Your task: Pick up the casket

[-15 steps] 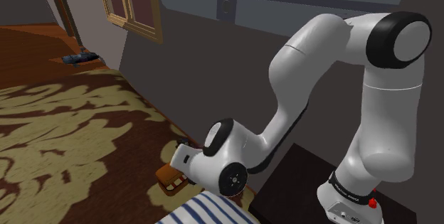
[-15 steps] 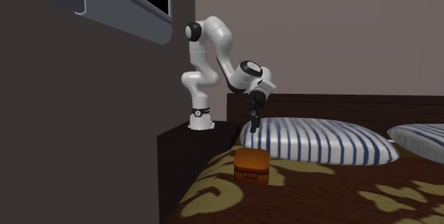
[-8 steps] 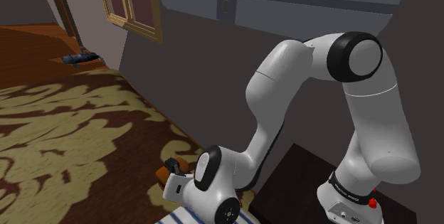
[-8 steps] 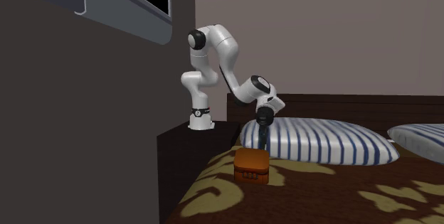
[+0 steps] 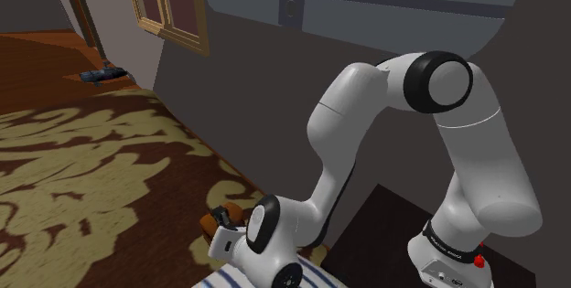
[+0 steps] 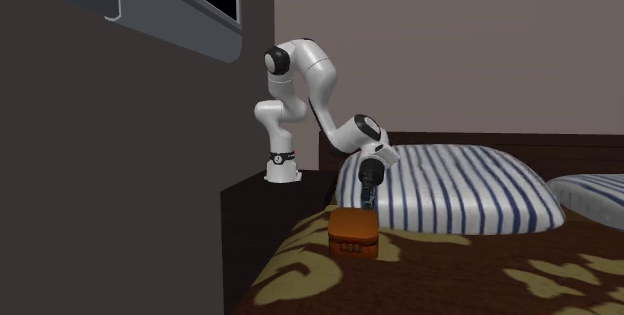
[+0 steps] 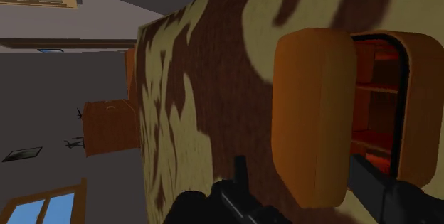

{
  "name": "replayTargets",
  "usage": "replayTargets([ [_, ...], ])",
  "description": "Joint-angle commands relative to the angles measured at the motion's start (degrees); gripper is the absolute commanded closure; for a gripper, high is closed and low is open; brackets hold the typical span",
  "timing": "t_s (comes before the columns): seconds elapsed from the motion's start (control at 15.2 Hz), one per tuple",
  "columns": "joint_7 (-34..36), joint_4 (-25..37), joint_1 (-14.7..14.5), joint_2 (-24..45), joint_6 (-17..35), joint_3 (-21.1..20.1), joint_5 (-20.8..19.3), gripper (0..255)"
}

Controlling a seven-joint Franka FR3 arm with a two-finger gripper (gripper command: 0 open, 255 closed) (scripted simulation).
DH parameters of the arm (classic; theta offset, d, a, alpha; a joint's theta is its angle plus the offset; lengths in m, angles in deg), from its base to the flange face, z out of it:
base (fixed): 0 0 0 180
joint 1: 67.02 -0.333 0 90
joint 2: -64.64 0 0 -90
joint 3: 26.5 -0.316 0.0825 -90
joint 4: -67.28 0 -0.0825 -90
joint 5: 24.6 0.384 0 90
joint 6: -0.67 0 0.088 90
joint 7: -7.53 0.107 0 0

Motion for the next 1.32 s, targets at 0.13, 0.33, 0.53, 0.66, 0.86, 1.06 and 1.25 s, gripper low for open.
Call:
replayTargets([
  [0.13, 0.8, -0.7, -0.8, 2.1, 1.7, 0.4, -0.5, 255],
  [0.33, -0.2, 1.2, -1.1, 3.3, 1.7, 0.6, -0.5, 255],
  [0.53, -0.9, -0.6, 0.8, 1.2, 1.9, -1.2, 0.2, 255],
  [0.66, -1.7, -1.2, 1.5, -0.2, 2.2, -2.0, 1.1, 255],
  [0.86, -2.9, -1.9, 2.3, -2.4, 2.9, -2.8, 2.7, 255],
  [1.06, -4.2, -2.6, 3.1, -4.6, 3.7, -3.7, 4.3, 255],
  [1.25, -5.6, -3.2, 3.9, -6.7, 4.5, -4.5, 5.9, 255],
])
